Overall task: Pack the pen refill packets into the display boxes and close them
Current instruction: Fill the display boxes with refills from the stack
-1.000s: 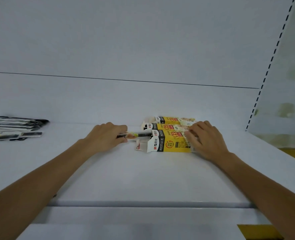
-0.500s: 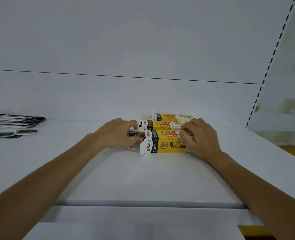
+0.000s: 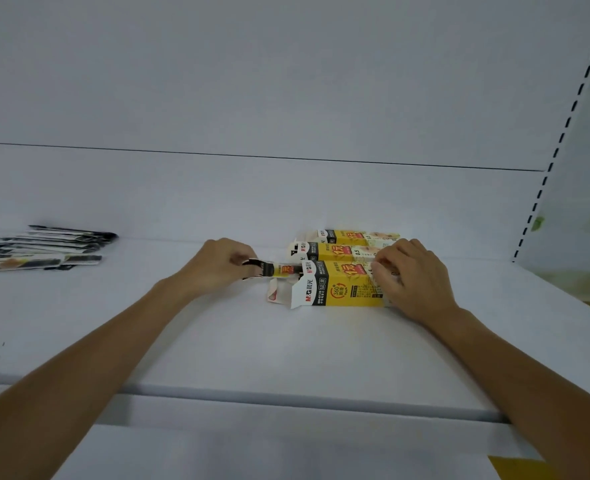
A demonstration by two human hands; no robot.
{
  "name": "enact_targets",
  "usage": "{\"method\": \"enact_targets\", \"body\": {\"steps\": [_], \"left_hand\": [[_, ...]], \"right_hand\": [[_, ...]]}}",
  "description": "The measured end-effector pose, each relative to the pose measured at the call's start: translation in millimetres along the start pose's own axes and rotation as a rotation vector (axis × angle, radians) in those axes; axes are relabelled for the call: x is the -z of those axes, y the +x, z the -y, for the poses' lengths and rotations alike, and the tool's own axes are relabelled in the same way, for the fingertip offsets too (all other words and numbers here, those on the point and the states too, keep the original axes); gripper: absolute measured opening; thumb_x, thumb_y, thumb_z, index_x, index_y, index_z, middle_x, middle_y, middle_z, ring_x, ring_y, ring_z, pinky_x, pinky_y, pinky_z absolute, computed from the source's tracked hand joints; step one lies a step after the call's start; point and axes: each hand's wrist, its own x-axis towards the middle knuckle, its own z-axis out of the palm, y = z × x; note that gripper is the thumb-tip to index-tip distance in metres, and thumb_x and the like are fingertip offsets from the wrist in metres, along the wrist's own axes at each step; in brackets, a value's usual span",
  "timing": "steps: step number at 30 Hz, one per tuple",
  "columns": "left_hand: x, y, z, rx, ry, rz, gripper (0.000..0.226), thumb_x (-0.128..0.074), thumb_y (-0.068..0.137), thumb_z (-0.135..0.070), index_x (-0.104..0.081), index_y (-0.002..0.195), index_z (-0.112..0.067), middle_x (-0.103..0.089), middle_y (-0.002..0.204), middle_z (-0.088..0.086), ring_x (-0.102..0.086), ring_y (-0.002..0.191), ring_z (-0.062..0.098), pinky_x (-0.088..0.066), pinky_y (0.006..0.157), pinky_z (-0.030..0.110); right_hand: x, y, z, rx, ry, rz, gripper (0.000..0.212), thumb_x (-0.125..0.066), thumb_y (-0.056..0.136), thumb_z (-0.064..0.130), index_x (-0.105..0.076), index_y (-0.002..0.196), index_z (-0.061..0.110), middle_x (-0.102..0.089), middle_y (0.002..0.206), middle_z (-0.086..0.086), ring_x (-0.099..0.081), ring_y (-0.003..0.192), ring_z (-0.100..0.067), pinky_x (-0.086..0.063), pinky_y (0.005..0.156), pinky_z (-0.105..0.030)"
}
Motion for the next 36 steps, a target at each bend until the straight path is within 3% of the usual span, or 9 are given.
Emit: {"method": "enact_targets", "body": {"steps": [5, 10, 12, 17, 20, 23, 26, 32, 36], "left_hand": [[-30, 14, -25, -0.014, -0.113, -0.076, 0.013, -0.074, 0.078, -0.023, -0.074, 0.09, -0.019, -0.054, 0.11, -0.002, -0.051, 0.108, 0.011, -0.034, 0.075, 0.017], [-47, 20, -37, 0.066, -0.278, 0.026, 0.017, -0.065, 0.082, -0.012, -0.072, 0.079, -0.028, -0.043, 0.141, -0.001, -0.062, 0.1, 0.009, -0.046, 0.078, 0.024], [-49, 21, -41, 0.074, -0.283, 0.066, 0.019, -0.059, 0.086, -0.008, -0.073, 0.094, -0.017, -0.042, 0.143, -0.001, -0.056, 0.111, 0.03, -0.045, 0.082, 0.027], [-50, 21, -50, 0.091, -0.392, 0.159, 0.021, -0.052, 0.093, -0.012, -0.067, 0.107, -0.016, -0.051, 0.122, -0.008, -0.053, 0.071, 0.011, -0.03, 0.034, 0.011], [-48, 19, -47, 0.092, -0.428, 0.2, 0.021, -0.05, 0.095, -0.015, -0.066, 0.106, -0.022, -0.05, 0.13, -0.009, -0.056, 0.083, 0.013, -0.035, 0.039, 0.013], [-44, 15, -41, 0.155, -0.496, -0.073, 0.027, -0.059, 0.089, -0.014, -0.065, 0.114, -0.017, -0.042, 0.131, -0.008, -0.048, 0.114, 0.012, -0.04, 0.063, 0.012], [-36, 11, -36, 0.016, -0.358, -0.311, 0.028, -0.062, 0.085, -0.018, -0.061, 0.113, -0.022, -0.047, 0.127, -0.009, -0.044, 0.119, 0.011, -0.033, 0.082, 0.01], [-50, 10, -30, -0.422, 0.304, 0.002, 0.062, -0.06, 0.086, -0.043, -0.035, 0.14, -0.028, -0.037, 0.145, -0.006, -0.038, 0.127, 0.013, -0.031, 0.101, 0.026], [-50, 15, -22, -0.42, 0.275, 0.036, 0.064, -0.06, 0.085, -0.045, -0.032, 0.14, -0.031, -0.033, 0.145, -0.01, -0.043, 0.12, 0.012, -0.036, 0.094, 0.027]], "right_hand": [[1, 0, 1, 0.0, -0.012, -0.006, 0.038, -0.038, 0.078, 0.038, -0.066, 0.072, 0.012, -0.061, 0.072, 0.0, -0.052, 0.067, -0.02, -0.037, 0.053, -0.027], [0, -1, 2, -0.001, -0.037, -0.013, 0.035, -0.039, 0.078, 0.037, -0.065, 0.071, 0.013, -0.059, 0.071, 0.001, -0.05, 0.067, -0.018, -0.031, 0.054, -0.025], [-1, -1, 3, -0.007, -0.041, -0.011, 0.035, -0.039, 0.078, 0.037, -0.065, 0.071, 0.014, -0.059, 0.071, 0.001, -0.05, 0.067, -0.018, -0.03, 0.055, -0.025], [-1, 1, 4, -0.033, -0.072, 0.024, 0.038, -0.038, 0.079, 0.04, -0.065, 0.073, 0.014, -0.061, 0.075, 0.0, -0.052, 0.071, -0.019, -0.031, 0.057, -0.025], [0, 0, 4, -0.057, -0.053, 0.05, 0.043, -0.035, 0.078, 0.043, -0.067, 0.076, 0.014, -0.062, 0.077, -0.001, -0.053, 0.074, -0.02, -0.032, 0.059, -0.026], [1, 3, 3, -0.094, -0.016, 0.084, 0.049, -0.033, 0.079, 0.048, -0.069, 0.083, 0.014, -0.063, 0.085, 0.0, -0.052, 0.081, -0.018, -0.034, 0.064, -0.026], [3, 9, 2, -0.145, 0.068, 0.14, 0.035, -0.049, 0.084, 0.044, -0.067, 0.095, 0.016, -0.061, 0.098, 0.003, -0.051, 0.095, -0.015, -0.036, 0.072, -0.026], [7, 48, 6, -0.202, 0.179, 0.188, 0.021, -0.058, 0.088, 0.033, -0.062, 0.1, 0.017, -0.057, 0.106, 0.003, -0.05, 0.101, -0.014, -0.038, 0.086, -0.031], [-1, 64, 28, -0.14, 0.156, 0.264, 0.029, -0.05, 0.092, 0.037, -0.06, 0.11, 0.017, -0.057, 0.118, 0.002, -0.047, 0.111, -0.014, -0.035, 0.095, -0.035]]}}
